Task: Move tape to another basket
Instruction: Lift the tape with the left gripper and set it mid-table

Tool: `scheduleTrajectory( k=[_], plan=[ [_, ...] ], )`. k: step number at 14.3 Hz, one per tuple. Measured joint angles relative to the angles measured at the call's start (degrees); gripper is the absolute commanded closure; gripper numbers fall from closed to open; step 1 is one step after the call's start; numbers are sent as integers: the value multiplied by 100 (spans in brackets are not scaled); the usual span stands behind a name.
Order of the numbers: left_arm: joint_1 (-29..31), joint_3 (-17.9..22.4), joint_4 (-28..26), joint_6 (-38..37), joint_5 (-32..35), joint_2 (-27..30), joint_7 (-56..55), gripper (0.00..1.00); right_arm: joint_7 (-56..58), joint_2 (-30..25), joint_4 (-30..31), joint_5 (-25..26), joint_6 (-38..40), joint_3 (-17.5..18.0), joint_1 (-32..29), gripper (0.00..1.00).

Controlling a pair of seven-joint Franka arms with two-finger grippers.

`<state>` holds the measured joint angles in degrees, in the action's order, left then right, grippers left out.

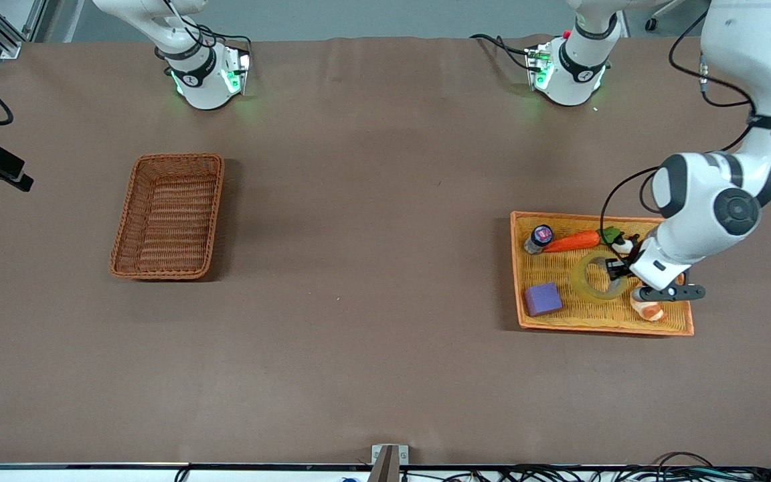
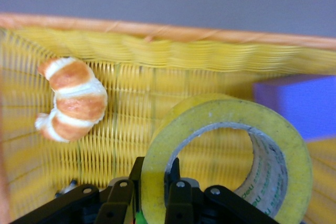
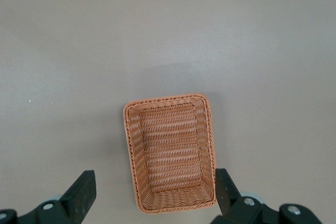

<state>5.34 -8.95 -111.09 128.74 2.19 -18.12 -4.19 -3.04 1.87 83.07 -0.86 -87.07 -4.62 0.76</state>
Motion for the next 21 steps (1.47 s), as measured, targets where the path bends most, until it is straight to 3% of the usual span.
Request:
scheduleTrajectory(
  k=[3,6,11,18,20,21],
  plan=[
    [-97,-618,877,-1185,0,197,-827,100,0,3,0,0,0,0,0,0],
    [-651,-1021,1196,-1345,0,40,-2219,100,0,10,0,0,2,-1,0,0],
    [-1974,-1046,1866,-1330,0,-880,-4287,100,81,40,1,0,2,2,0,0],
    [-3318,-1005,2841,-701,0,-2362,-5708,100,327,95,1,0,2,-2,-1,0],
    [-3572,-899,2869,-368,0,-2597,-5860,93,334,96,1,0,2,-2,-1,0],
    [-3716,-769,2875,-297,0,-2681,-5874,83,336,98,1,0,3,-2,-1,0]
  ],
)
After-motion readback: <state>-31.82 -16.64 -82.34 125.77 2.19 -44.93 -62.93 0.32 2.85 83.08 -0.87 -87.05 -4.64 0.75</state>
